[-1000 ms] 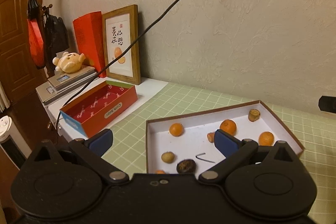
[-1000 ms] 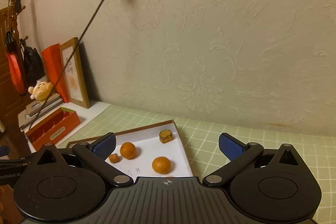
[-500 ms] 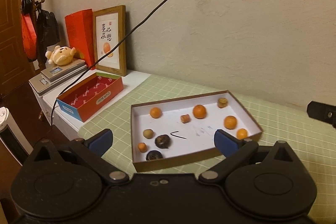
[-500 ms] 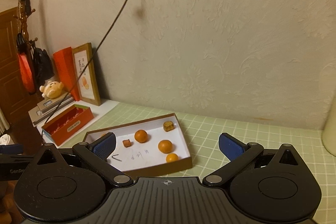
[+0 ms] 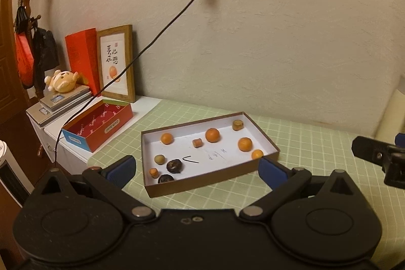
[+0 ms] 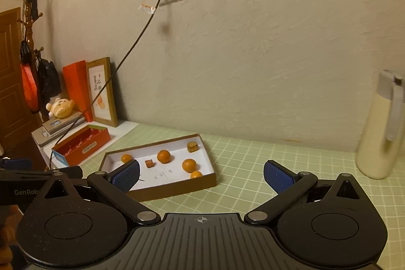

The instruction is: Organize fruits

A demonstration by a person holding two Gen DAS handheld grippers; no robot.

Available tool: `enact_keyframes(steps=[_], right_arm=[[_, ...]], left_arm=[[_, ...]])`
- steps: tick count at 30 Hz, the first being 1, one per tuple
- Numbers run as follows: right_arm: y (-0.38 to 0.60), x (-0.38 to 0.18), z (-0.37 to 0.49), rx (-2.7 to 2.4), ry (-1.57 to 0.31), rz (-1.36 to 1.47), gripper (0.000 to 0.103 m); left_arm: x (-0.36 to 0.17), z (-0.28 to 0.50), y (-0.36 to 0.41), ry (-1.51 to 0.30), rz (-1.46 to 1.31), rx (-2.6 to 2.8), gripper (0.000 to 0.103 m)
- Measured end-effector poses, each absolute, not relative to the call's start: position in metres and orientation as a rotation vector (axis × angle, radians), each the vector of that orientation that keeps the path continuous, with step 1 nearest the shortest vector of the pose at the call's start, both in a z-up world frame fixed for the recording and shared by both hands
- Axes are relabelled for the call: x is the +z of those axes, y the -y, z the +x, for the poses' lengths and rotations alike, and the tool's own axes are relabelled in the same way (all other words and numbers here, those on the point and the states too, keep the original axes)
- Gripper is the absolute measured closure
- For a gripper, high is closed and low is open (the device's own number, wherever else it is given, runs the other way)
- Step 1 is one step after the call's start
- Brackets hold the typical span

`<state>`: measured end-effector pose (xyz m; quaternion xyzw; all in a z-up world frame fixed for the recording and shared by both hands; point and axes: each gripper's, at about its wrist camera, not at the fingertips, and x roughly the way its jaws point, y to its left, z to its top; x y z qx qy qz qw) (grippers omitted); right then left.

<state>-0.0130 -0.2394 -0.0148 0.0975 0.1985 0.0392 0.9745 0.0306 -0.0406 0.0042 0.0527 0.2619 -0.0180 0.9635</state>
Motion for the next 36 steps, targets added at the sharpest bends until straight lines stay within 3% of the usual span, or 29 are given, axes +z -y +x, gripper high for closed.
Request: enact_keyframes(steps=[15,36], right_arm=[[0.242,-0.006,-0.057,0.028,-0.376,0.188,0.0],[0.24,-0.008,-0.053,0.027,-0.387,0.191,0.0]], left_arm=[[0.008,-0.002,0.05,-0.491,0.106,-0.096,0.006],[0.006,0.001,0.057,-0.504,0.102,-0.096,0.006]])
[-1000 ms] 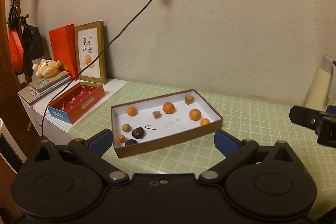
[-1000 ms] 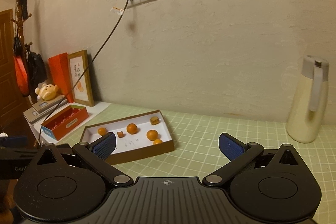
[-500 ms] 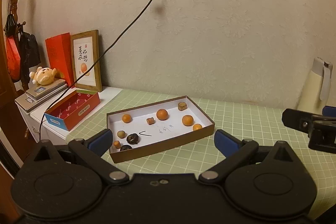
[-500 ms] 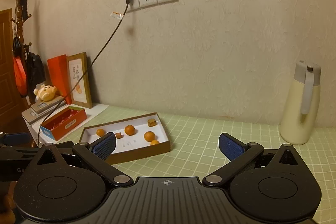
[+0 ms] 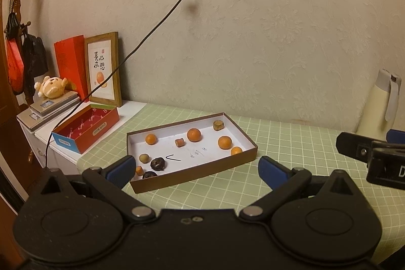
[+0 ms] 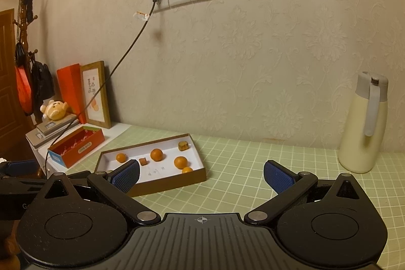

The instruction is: Organize fruits

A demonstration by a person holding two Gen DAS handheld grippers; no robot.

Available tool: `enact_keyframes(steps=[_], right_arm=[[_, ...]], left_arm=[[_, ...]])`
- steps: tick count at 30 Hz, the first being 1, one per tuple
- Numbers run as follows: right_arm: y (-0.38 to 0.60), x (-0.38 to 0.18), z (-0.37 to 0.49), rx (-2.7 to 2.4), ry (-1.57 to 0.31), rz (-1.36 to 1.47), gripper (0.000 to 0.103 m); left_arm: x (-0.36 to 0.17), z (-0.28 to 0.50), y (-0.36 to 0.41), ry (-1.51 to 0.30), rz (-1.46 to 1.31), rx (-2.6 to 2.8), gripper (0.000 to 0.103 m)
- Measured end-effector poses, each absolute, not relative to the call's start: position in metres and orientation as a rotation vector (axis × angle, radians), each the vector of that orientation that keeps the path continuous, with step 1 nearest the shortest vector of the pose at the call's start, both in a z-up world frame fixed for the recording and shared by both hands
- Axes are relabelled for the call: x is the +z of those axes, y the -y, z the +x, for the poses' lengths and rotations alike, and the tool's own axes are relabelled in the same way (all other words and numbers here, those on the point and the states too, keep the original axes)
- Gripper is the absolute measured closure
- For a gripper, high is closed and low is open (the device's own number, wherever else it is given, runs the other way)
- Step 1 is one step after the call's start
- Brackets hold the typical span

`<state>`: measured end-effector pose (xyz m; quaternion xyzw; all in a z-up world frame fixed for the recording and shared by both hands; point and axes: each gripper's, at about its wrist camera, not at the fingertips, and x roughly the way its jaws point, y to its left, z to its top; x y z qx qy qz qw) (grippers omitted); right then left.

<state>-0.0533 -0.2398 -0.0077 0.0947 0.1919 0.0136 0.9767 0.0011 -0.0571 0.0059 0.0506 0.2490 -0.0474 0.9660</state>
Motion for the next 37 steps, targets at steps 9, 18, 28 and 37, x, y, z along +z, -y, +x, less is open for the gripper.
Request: enact_keyframes(steps=[9,18,28,37], right_arm=[[0.24,-0.008,-0.05,0.035,-0.391,0.192,0.0],[0.236,-0.01,-0.047,0.034,-0.398,0.191,0.0],[0.23,-0.011,-0.042,0.043,-0.404,0.185,0.0],[0.226,-0.014,-0.032,0.058,-0.417,0.192,0.0]], left_arm=[[0.005,0.002,0.054,-0.509,0.096,-0.089,0.006],[0.005,0.004,0.053,-0.513,0.092,-0.082,0.006],[0.003,0.009,0.047,-0.523,0.072,-0.087,0.006],[0.005,0.018,0.039,-0.507,0.033,-0.077,0.008]])
